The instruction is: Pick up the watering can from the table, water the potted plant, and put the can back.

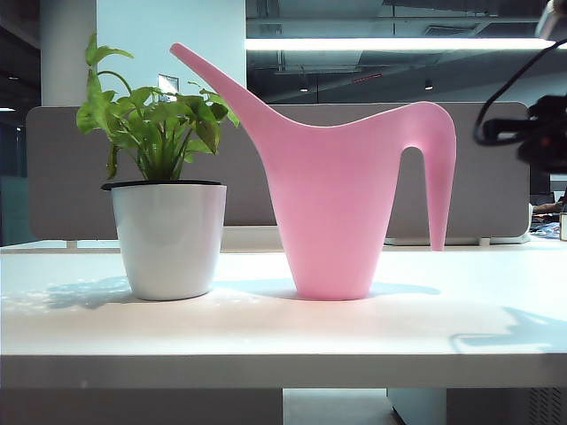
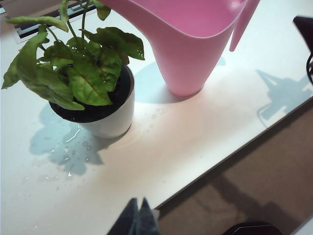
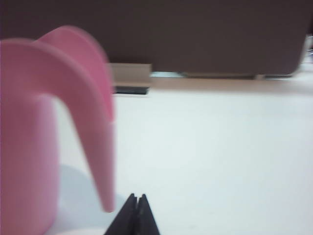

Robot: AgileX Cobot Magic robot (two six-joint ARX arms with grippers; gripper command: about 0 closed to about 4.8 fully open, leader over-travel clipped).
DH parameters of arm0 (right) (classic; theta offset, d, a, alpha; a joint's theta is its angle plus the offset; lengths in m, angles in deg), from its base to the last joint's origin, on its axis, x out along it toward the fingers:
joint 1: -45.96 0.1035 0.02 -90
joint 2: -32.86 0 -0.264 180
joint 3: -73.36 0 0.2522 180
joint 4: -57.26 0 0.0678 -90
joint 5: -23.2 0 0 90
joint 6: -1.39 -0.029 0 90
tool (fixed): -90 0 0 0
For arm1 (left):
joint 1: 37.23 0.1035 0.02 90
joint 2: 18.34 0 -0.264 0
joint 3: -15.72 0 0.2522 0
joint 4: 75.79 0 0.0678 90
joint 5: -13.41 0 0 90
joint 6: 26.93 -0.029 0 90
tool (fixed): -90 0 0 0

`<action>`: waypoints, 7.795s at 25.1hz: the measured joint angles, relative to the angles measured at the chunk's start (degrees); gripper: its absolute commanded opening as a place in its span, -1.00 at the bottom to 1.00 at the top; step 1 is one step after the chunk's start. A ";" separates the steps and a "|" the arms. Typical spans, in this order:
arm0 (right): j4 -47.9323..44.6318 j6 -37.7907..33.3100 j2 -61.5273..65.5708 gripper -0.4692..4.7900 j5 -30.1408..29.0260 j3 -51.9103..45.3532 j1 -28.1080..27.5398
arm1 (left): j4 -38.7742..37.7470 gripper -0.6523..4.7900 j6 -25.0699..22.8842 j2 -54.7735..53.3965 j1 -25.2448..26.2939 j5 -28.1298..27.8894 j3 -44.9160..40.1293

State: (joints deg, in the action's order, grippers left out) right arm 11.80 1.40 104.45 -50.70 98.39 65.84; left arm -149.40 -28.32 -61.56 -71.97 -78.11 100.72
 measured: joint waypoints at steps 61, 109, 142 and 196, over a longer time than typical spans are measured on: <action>-8.94 -1.07 28.44 0.23 -17.44 21.55 -5.60 | 0.00 -0.75 0.00 -0.02 0.00 0.00 0.00; 31.91 24.22 7.26 -0.83 -10.53 44.09 -5.75 | 0.00 -0.75 0.00 -0.02 0.00 0.00 0.00; 51.06 49.75 4.15 -0.83 -8.79 61.70 -4.94 | 0.00 -0.75 0.00 -0.02 0.00 0.00 0.00; 46.36 21.51 4.39 -0.83 -2.23 48.44 1.18 | 0.00 -0.75 0.00 0.00 0.02 0.00 0.00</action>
State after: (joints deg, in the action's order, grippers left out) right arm 58.16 22.91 108.85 -52.93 146.83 67.02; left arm -149.40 -28.32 -61.56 -71.95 -78.11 100.72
